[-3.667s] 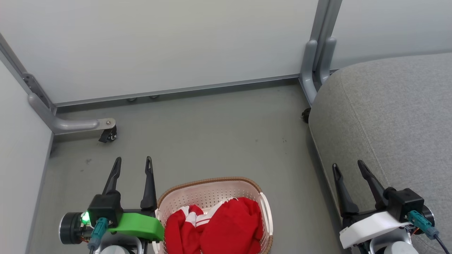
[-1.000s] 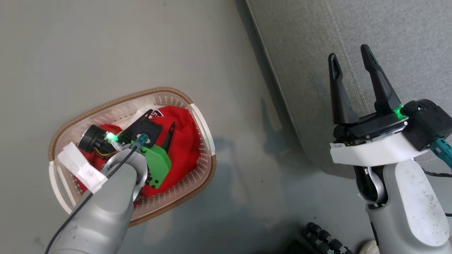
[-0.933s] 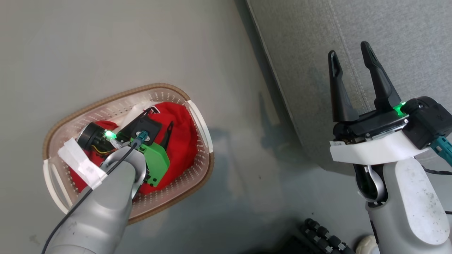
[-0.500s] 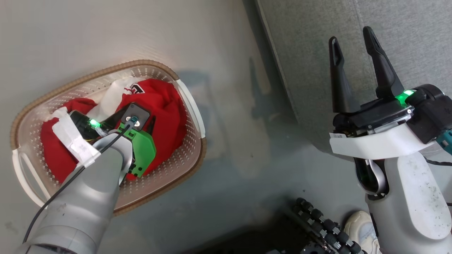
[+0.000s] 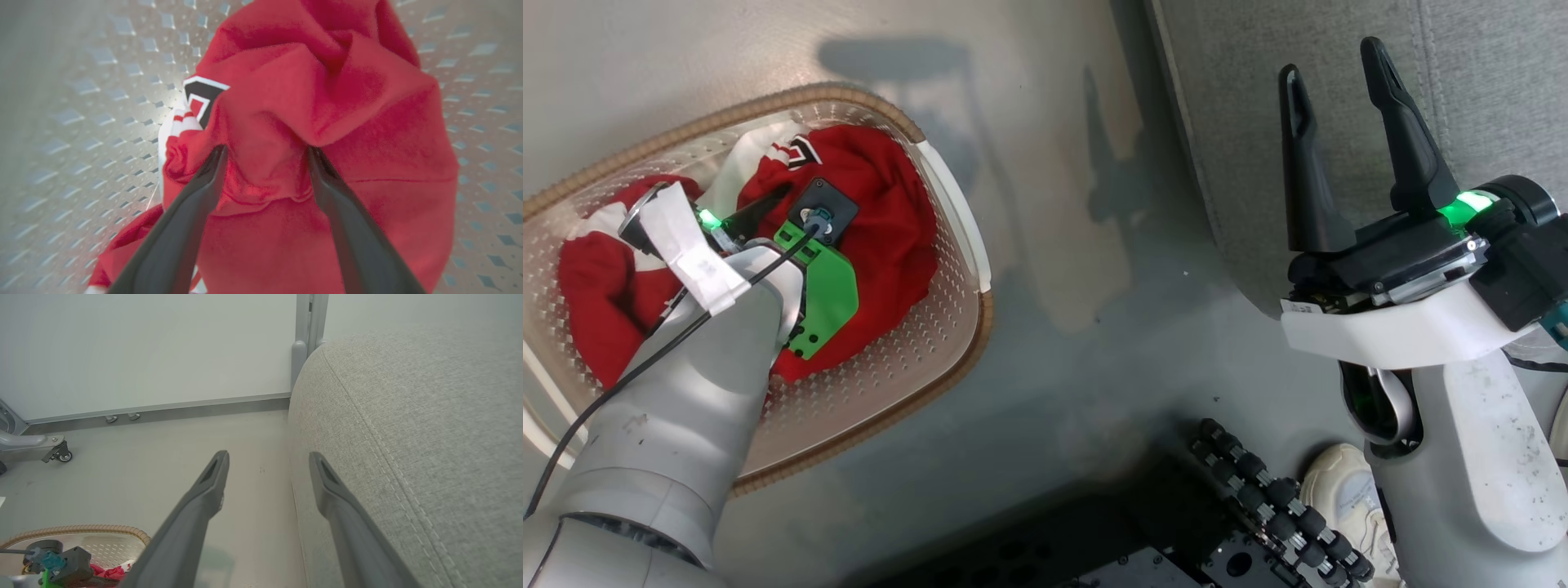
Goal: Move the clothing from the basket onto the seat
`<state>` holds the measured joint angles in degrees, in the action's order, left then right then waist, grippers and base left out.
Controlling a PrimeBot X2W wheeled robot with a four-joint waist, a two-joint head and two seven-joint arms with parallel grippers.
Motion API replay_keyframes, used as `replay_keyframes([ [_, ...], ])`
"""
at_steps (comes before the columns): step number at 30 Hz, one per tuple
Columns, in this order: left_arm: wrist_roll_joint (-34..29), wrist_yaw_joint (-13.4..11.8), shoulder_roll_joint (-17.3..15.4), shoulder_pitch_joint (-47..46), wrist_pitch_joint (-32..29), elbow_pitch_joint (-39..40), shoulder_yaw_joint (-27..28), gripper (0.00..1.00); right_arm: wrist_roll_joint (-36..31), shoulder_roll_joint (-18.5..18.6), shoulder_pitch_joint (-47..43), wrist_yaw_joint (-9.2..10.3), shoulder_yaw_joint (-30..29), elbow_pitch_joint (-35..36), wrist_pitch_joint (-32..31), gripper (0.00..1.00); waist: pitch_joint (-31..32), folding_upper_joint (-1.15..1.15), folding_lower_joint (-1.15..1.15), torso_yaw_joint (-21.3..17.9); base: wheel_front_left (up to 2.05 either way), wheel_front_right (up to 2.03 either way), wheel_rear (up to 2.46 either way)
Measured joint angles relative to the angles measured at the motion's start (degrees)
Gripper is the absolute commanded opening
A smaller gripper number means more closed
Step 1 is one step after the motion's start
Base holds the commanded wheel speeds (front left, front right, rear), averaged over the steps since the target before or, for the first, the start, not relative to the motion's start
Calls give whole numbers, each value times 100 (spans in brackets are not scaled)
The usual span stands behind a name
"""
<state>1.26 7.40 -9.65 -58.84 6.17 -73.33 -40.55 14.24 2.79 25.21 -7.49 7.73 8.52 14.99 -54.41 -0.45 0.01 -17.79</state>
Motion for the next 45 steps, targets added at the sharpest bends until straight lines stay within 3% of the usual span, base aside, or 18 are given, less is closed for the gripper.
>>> replay_keyframes([
  [8,-13,0,78,-101,-256,-34,-470,100,-1,1,-1,0,43,119,0,100,-297,0,0,-27,0,0,0],
  [9,69,0,96,-120,-240,-35,-469,92,-1,1,-7,0,43,131,0,100,-317,0,0,-27,0,0,0],
  [10,135,0,109,-155,-269,-34,-504,92,-1,1,-15,0,45,145,0,100,-338,0,0,-25,0,0,0],
  [11,134,0,110,-187,-278,-35,-549,0,-1,1,-18,0,49,151,0,100,-355,0,0,-20,0,0,0],
  [27,468,0,405,-197,298,-48,-683,0,-91,0,-27,0,1,25,0,100,-17,0,0,164,0,0,0],
  [45,1368,0,656,847,862,616,-959,0,-436,-5,-441,-1,-111,-553,0,100,1445,0,-1,686,0,0,0],
])
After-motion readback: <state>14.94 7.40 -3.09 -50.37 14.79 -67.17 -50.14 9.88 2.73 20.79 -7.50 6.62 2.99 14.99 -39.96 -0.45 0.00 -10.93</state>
